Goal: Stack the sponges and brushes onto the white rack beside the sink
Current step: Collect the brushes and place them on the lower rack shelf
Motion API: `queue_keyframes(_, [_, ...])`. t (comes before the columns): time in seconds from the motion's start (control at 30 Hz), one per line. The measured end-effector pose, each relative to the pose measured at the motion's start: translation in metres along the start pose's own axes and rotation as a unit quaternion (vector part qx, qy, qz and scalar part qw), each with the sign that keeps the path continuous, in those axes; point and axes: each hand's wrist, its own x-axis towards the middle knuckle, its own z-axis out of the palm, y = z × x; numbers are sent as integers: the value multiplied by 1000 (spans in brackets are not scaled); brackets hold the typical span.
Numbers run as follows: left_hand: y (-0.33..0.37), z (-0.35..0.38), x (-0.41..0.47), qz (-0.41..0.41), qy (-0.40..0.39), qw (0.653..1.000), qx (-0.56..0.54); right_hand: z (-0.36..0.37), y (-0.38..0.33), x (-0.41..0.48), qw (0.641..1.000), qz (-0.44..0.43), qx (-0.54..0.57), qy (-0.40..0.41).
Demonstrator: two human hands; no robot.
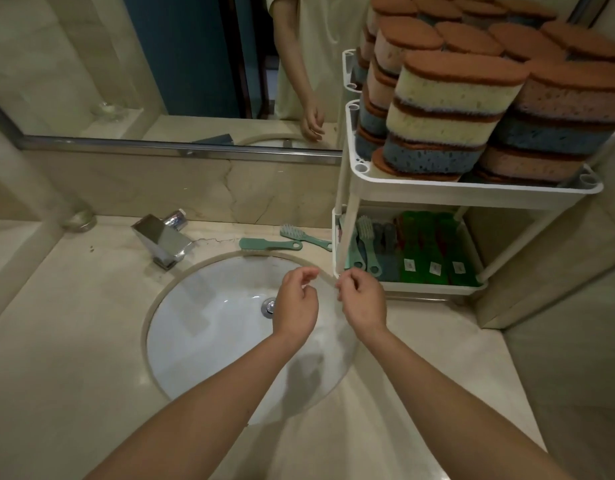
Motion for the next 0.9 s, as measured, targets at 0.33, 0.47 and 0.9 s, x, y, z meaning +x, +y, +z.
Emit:
queue_keyframes(0.33, [-23, -72, 54, -30, 2, 996, 82, 70, -43, 18, 993, 19, -11, -112])
queue_keyframes(0.47, [-32, -90, 88, -16, -27, 992, 123, 96, -60, 51, 991, 38, -48, -116])
queue_keyframes(0.9, [-76, -89, 174, 89, -81, 963, 241, 131, -51, 160, 919, 27, -379, -105])
